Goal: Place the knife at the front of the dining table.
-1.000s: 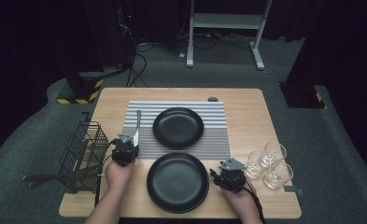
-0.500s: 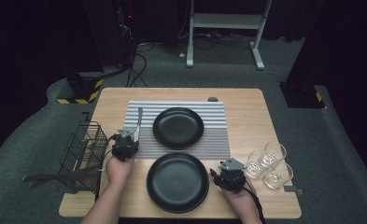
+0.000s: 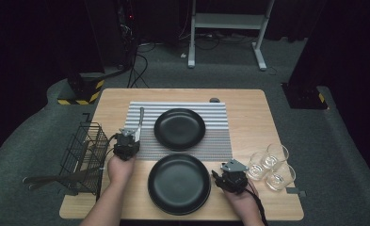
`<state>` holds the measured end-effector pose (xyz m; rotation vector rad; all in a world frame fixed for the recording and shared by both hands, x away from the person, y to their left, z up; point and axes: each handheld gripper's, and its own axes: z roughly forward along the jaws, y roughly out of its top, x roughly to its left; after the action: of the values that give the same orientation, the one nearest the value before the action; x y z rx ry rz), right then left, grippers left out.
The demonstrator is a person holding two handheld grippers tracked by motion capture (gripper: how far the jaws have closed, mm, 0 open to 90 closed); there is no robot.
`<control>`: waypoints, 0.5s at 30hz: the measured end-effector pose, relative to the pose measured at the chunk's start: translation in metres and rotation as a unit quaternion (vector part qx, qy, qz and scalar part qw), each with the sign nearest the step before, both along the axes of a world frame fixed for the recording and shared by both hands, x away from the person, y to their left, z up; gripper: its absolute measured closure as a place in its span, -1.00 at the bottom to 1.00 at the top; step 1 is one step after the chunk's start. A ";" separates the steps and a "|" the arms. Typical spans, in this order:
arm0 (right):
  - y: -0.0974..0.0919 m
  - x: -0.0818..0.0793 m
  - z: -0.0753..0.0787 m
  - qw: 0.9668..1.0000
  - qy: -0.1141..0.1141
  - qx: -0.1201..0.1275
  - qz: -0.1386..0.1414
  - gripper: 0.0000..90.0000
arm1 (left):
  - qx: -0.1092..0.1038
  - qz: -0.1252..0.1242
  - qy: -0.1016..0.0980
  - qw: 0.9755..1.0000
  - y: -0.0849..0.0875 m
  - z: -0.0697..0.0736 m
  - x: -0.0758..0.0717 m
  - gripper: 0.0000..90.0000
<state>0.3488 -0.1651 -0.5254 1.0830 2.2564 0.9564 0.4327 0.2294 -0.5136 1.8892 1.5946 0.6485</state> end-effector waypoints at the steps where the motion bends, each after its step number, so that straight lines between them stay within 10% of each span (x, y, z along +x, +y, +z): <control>1: 0.000 0.000 0.000 1.000 0.000 0.000 0.000 0.04 | -0.001 0.001 0.000 1.000 0.000 0.000 0.000 0.66; 15: 0.000 0.000 0.000 1.000 0.000 -0.001 0.000 0.04 | -0.011 0.003 0.000 1.000 0.004 -0.003 0.000 0.66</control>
<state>0.3488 -0.1650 -0.5254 1.0810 2.2569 0.9544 0.4323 0.2332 -0.5168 1.8687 1.6009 0.6309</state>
